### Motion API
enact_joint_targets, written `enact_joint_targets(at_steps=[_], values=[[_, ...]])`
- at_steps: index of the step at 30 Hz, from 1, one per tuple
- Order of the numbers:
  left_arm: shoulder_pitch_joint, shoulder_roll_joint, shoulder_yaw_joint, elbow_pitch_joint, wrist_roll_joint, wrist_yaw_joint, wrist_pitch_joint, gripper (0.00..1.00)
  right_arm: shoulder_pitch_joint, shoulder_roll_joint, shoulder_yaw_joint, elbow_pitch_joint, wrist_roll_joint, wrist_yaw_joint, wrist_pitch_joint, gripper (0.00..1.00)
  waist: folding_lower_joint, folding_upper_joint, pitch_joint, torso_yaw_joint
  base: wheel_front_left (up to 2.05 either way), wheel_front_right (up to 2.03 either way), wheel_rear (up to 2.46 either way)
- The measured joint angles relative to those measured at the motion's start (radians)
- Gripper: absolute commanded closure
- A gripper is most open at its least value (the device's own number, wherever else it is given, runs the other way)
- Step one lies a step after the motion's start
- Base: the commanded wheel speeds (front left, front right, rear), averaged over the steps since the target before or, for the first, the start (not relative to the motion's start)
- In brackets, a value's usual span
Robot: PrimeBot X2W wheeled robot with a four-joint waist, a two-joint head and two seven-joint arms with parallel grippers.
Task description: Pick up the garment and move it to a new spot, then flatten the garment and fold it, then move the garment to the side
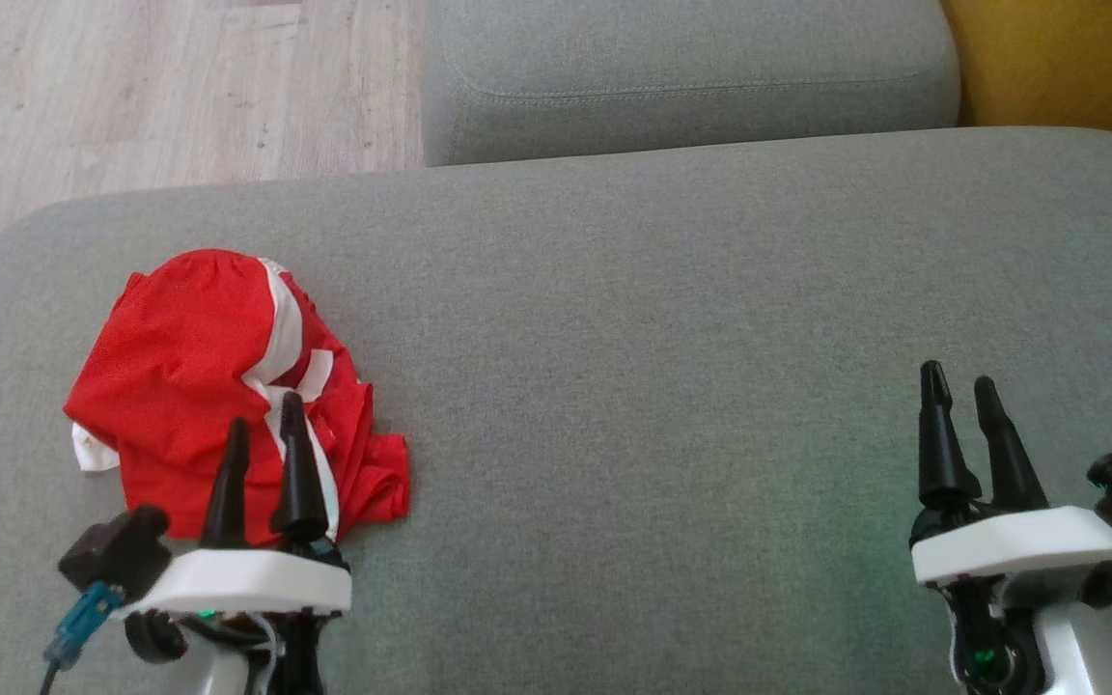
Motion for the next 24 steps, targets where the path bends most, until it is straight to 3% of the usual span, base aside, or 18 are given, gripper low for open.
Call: enact_joint_targets(at_steps=[24], values=[[-0.082,0.106,-0.224,0.023,0.317,0.131,-0.069,0.00,-0.008,-0.001,0.049,-0.034,-0.373,0.000,-0.070,0.00,0.0001,0.0000,0.011,-0.005,0.00,0.00,0.00]])
